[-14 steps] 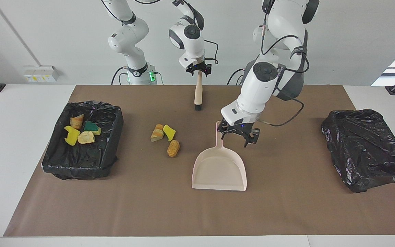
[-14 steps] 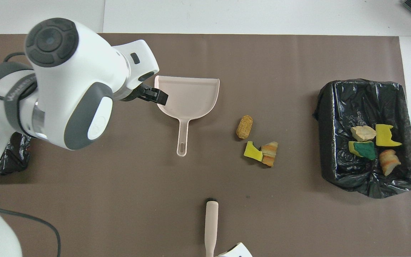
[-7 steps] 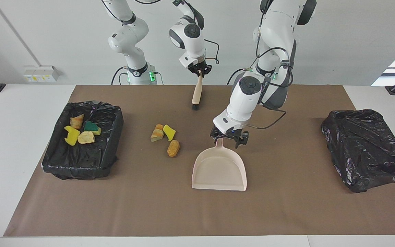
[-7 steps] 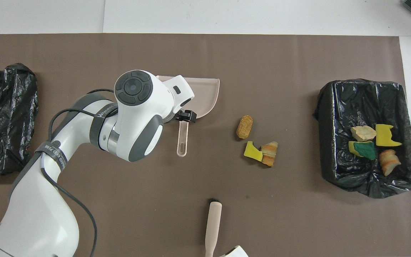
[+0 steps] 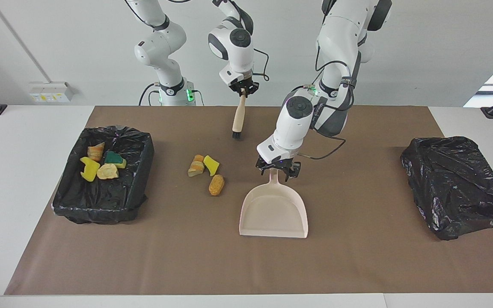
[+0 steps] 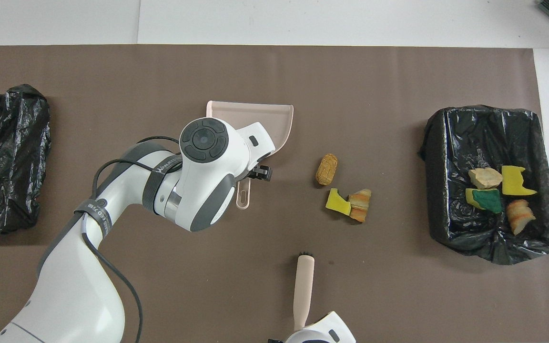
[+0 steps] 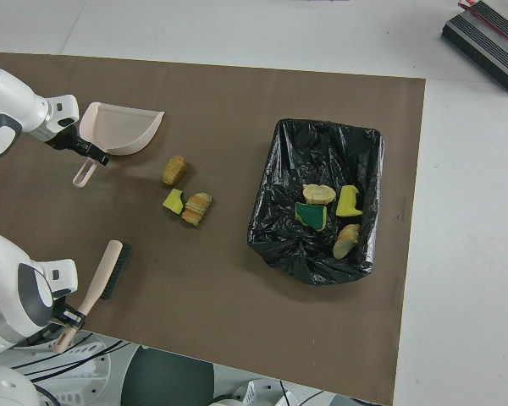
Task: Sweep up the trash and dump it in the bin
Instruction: 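Grasp the brush with the right gripper while the left gripper positions the dustpan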
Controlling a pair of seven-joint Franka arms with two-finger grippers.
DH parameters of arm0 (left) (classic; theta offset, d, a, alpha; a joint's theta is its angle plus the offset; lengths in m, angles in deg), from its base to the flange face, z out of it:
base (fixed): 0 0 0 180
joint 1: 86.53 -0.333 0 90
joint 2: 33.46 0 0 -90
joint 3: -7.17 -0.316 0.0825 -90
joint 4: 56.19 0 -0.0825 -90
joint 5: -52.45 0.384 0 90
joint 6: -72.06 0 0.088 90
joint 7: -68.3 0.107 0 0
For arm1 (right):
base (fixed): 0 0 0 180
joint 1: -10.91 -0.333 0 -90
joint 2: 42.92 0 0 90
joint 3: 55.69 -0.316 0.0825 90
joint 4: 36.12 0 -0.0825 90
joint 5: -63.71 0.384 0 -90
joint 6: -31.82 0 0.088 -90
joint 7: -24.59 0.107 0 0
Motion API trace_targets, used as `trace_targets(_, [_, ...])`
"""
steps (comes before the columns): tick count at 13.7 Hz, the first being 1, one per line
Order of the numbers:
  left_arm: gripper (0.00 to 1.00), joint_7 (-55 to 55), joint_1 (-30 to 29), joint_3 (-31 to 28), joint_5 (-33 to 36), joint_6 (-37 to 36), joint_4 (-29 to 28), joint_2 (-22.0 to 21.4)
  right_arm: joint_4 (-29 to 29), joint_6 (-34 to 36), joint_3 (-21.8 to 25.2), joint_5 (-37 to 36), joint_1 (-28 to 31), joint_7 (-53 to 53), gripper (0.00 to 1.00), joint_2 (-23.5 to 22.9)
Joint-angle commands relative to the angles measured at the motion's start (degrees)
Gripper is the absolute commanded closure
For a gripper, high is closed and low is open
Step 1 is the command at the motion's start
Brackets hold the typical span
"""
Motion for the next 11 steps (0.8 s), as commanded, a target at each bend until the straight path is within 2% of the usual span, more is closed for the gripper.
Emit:
trace_targets(1, [0.73, -0.3, 0.9, -1.0, 0.4, 1.1, -2.1, -1.9, -0.4, 7.1, 0.0, -6.3, 5.7, -4.7, 1.0, 4.8])
trace_targets(2, [0.79, 0.0, 0.8, -1.0, 0.4, 1.0, -2.0, -2.1, -0.6, 9.1, 0.0, -9.3, 8.0, -7.7, 1.0, 5.3])
trace_targets(5, [0.87, 1.1, 0.7, -1.0, 2.5, -0.1, -2.0, -3.1, -1.4, 10.3, 0.0, -18.9, 15.2, -16.4, 1.0, 3.9])
trace_targets(7, [0.91, 5.9, 0.8, -1.0, 5.8, -3.3, -2.1, -4.6, -3.8, 10.2, -0.2, -23.0, 22.4, -25.7, 1.0, 0.4])
trace_targets(9, [0.91, 20.9, 0.5, -1.2, 7.2, -8.0, -2.1, -6.2, -6.7, 10.9, -0.2, -23.6, 26.8, -36.1, 1.0, -2.6])
trace_targets(11, [0.95, 35.4, 0.1, -1.2, 10.4, -11.3, -2.1, -7.0, -7.3, 10.3, -0.2, -25.0, 29.4, -40.8, 1.0, -4.4])
